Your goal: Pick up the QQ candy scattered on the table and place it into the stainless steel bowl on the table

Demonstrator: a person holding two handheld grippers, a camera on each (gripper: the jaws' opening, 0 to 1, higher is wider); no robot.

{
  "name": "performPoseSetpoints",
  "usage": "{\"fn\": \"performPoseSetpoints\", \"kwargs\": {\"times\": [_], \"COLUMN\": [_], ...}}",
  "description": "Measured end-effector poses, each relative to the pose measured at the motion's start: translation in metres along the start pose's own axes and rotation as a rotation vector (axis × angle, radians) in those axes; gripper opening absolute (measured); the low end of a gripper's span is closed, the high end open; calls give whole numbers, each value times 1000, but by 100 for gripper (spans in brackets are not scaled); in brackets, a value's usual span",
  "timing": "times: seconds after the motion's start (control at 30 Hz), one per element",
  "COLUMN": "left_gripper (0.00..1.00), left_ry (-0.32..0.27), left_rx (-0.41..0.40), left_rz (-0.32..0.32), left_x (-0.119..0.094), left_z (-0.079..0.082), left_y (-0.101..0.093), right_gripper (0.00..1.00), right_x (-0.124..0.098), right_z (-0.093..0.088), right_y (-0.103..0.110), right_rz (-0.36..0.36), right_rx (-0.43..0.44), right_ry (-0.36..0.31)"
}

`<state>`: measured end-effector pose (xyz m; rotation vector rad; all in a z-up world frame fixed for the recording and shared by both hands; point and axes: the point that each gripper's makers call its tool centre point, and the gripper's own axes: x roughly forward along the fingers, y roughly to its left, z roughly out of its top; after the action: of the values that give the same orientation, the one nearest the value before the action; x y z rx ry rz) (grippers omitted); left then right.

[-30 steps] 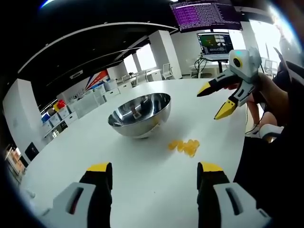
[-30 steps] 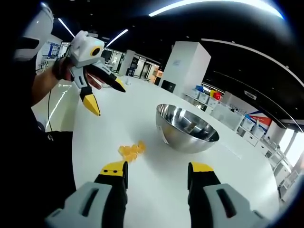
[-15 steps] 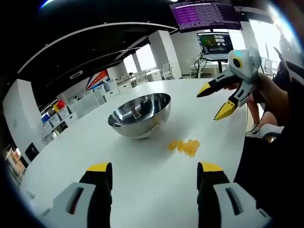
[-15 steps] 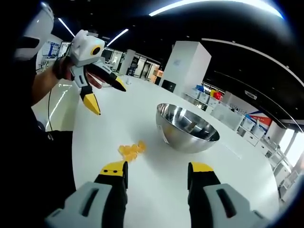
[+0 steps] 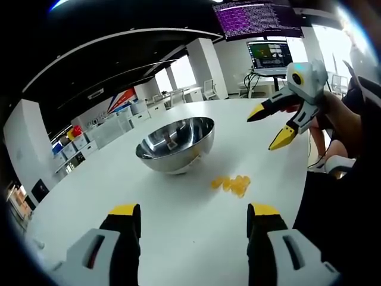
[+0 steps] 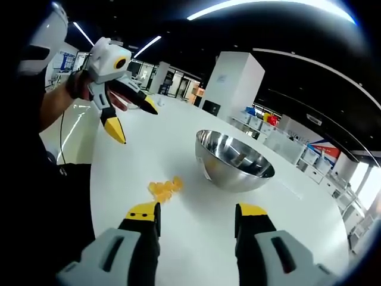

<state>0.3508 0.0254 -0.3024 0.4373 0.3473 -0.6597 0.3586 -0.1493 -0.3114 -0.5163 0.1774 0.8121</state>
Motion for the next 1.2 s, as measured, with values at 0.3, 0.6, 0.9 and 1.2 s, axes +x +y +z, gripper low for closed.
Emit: {"fn": "performPoseSetpoints", "kwargs": {"times": [0.3, 0.6, 0.9, 1.2], "left_gripper": [72, 72, 72, 72], "left_ry": [-2, -2, -1, 3], "left_rx": [1, 0, -3, -8], "left_rz": [0, 0, -1, -4], "left_x": [0, 0, 1, 1], "left_z": [0, -1, -2, -5], "left_y": [0, -1, -2, -2], "right_gripper": [46, 46, 46, 37], "right_x": [0, 4, 22, 45], "right_z": [0, 1, 4, -2], "right_y": [1, 3, 10, 23], "right_rz": [2, 12, 39, 80], "right_rx": [-2, 6, 16, 41], "right_ry": [0, -4, -18, -3]}}
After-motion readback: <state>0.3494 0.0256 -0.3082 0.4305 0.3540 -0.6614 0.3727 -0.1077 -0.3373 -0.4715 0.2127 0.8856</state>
